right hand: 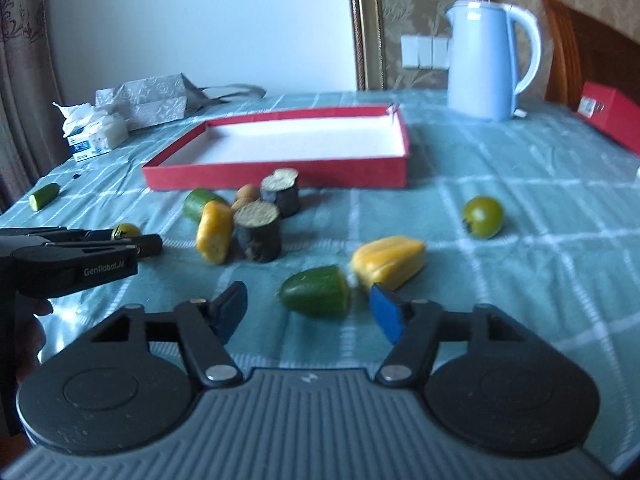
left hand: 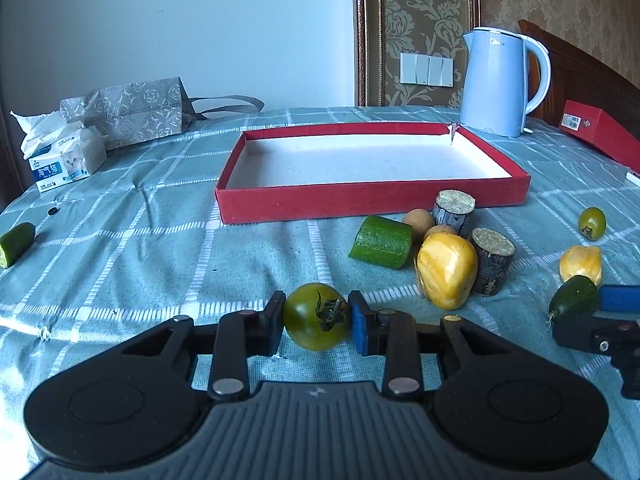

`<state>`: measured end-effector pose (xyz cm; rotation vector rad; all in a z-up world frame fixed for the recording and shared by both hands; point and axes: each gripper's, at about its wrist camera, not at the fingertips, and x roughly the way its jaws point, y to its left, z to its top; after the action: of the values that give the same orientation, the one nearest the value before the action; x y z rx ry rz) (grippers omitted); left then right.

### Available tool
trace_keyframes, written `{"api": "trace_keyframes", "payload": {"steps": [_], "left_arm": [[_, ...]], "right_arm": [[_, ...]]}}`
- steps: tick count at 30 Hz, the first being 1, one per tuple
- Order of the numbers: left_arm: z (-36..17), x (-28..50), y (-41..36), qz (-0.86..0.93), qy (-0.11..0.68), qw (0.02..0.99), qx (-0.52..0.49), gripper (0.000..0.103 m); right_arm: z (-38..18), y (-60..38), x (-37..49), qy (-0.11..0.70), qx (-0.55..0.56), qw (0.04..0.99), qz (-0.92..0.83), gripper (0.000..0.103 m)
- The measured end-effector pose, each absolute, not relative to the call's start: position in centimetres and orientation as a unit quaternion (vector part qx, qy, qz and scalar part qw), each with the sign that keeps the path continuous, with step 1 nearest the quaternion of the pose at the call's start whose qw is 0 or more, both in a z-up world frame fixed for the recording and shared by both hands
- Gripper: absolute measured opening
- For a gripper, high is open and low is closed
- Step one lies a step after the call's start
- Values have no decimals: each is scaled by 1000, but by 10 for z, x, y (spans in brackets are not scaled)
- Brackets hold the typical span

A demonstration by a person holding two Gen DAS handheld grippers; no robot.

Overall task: Organize fruits
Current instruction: 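Lift the tomato with the left gripper while the right gripper grasps the green pepper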

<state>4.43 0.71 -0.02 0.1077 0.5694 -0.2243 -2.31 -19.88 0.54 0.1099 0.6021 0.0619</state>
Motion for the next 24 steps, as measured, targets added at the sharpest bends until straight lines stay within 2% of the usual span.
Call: {"api": "trace_keyframes", "payload": {"steps": [10,14,16,24], "left_arm": [[-1,45,10,-113,282,952,46,33],[-1,45,11,-113,283,951,45,33],[-1,45,11,-113,282,952,45,33],[1,45,13,-112,285,951,40,33]], "right_arm": [[1,-190,-8,300,40,952,32,44],[-3,-187,-4,301,24,953,27,44],[-5,-185,-5,295,15,955,22,40],[-6,-187,-9,278,23,960,18,39]]}}
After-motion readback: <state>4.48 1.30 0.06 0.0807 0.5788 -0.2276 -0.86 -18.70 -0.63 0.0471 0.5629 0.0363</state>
